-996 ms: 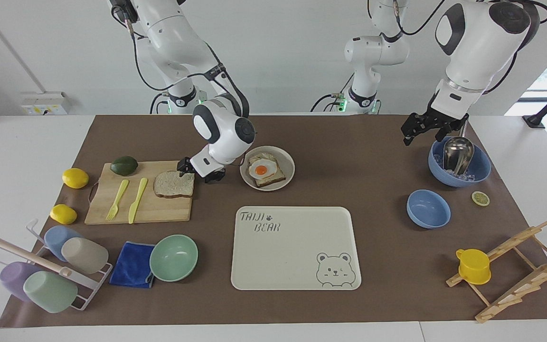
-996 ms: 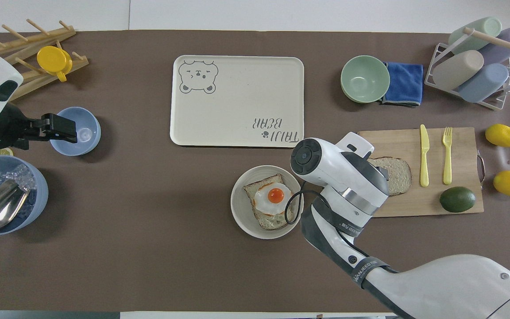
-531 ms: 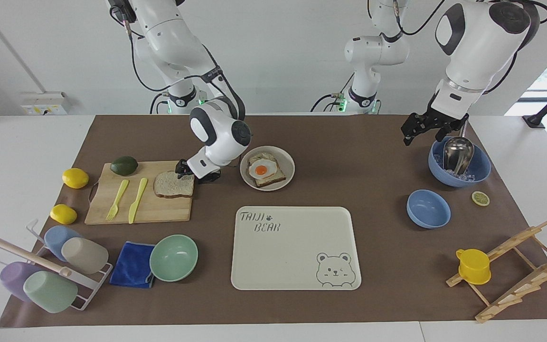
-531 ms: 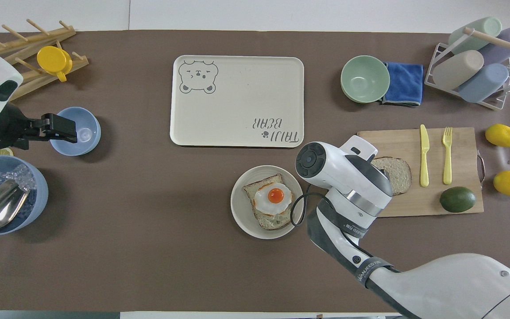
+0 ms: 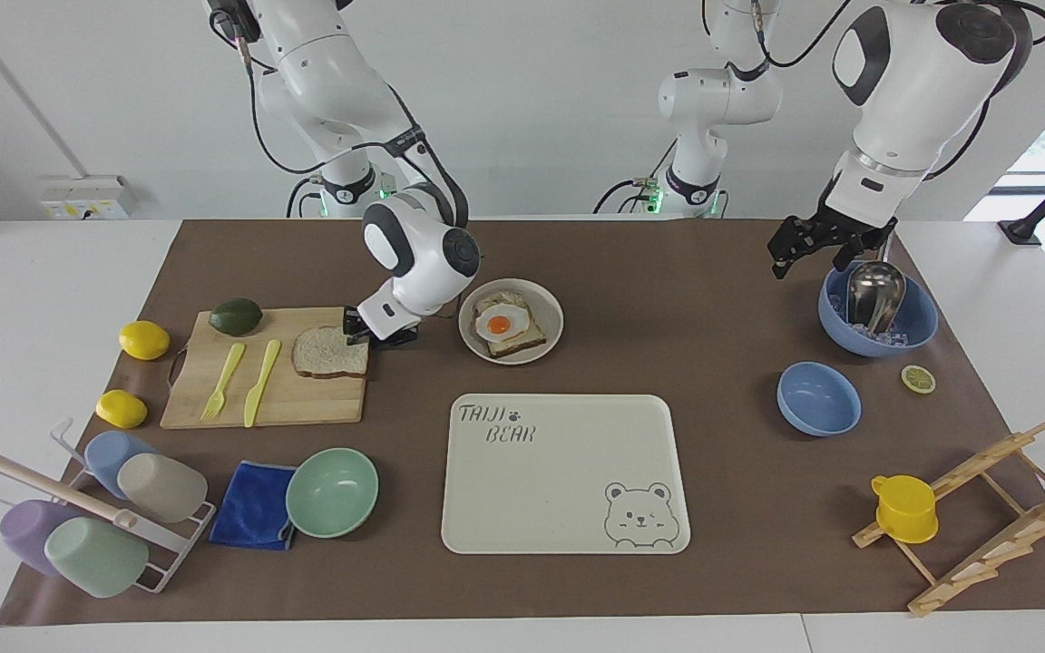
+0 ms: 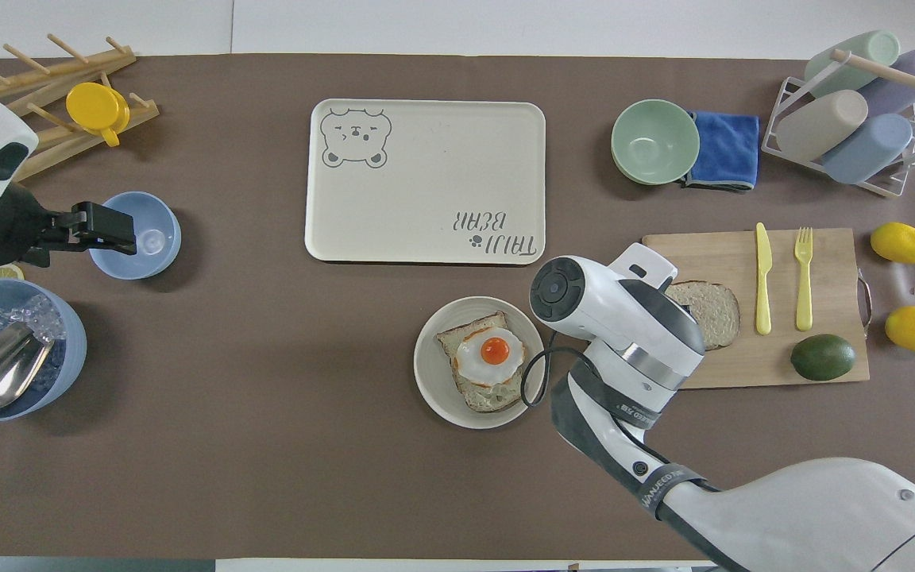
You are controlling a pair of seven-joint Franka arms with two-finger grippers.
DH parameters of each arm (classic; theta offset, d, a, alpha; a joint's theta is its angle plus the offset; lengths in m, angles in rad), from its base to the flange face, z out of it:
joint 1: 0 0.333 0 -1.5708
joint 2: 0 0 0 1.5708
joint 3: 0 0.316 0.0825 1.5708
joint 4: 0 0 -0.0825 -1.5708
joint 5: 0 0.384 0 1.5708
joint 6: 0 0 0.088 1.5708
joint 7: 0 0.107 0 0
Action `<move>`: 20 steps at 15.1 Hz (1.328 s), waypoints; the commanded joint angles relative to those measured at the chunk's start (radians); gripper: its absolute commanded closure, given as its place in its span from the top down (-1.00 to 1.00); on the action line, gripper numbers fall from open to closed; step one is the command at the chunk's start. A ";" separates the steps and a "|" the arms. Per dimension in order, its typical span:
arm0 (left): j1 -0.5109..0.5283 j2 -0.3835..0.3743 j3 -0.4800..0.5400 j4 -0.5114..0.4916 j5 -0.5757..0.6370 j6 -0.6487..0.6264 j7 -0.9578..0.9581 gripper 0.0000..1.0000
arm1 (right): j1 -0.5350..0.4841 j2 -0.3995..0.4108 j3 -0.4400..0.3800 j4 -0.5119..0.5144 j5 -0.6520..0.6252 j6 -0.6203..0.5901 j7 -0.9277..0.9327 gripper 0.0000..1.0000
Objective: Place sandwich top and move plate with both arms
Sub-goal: 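Lift the bread slice with the right gripper and carry it over the plate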
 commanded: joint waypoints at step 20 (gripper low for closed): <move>0.064 -0.016 -0.004 -0.014 -0.007 0.015 0.010 1.00 | 0.039 0.099 0.312 0.499 -0.007 -0.439 0.018 -1.00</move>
